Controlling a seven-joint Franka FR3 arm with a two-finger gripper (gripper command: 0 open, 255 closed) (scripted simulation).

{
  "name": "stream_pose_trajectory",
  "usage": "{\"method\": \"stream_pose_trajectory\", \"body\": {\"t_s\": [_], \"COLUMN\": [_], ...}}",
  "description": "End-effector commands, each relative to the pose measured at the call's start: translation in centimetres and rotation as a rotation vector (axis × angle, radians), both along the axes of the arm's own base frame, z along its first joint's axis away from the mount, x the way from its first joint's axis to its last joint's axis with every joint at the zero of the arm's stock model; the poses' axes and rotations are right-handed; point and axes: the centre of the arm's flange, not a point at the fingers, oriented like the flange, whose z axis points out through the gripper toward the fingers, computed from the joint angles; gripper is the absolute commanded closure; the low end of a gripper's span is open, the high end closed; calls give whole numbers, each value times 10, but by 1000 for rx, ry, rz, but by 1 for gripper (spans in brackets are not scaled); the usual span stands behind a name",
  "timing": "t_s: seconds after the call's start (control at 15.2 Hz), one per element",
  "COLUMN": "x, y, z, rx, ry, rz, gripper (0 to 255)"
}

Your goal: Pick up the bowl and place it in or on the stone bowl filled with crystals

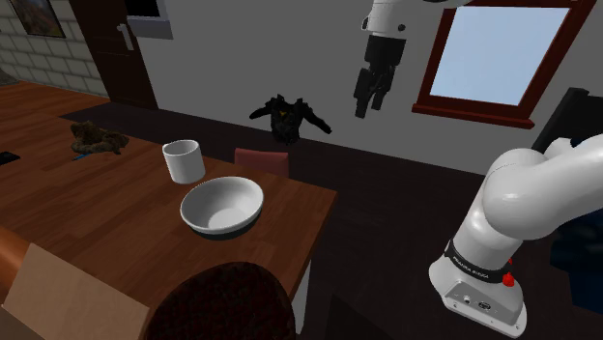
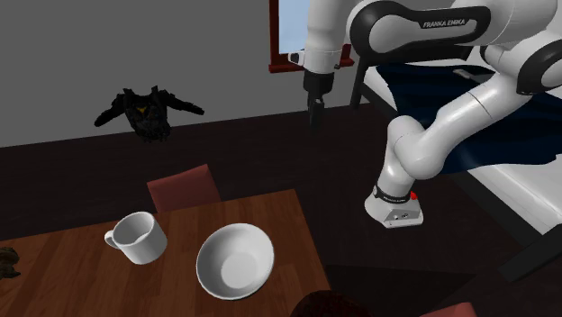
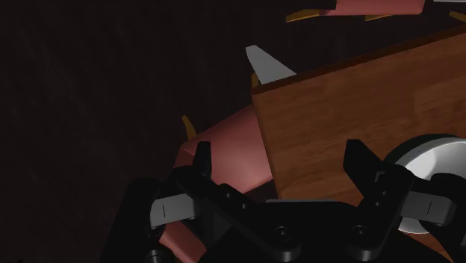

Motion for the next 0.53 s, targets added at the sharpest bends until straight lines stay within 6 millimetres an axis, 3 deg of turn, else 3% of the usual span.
{"method": "stream_pose_trajectory", "body": {"t_s": [0.0,0.46], "x": [0,55], "y": [0,50], "z": [0,-48], "rx": [0,47], "ry": [0,2], "rz": [0,32], "gripper": [0,0]}}
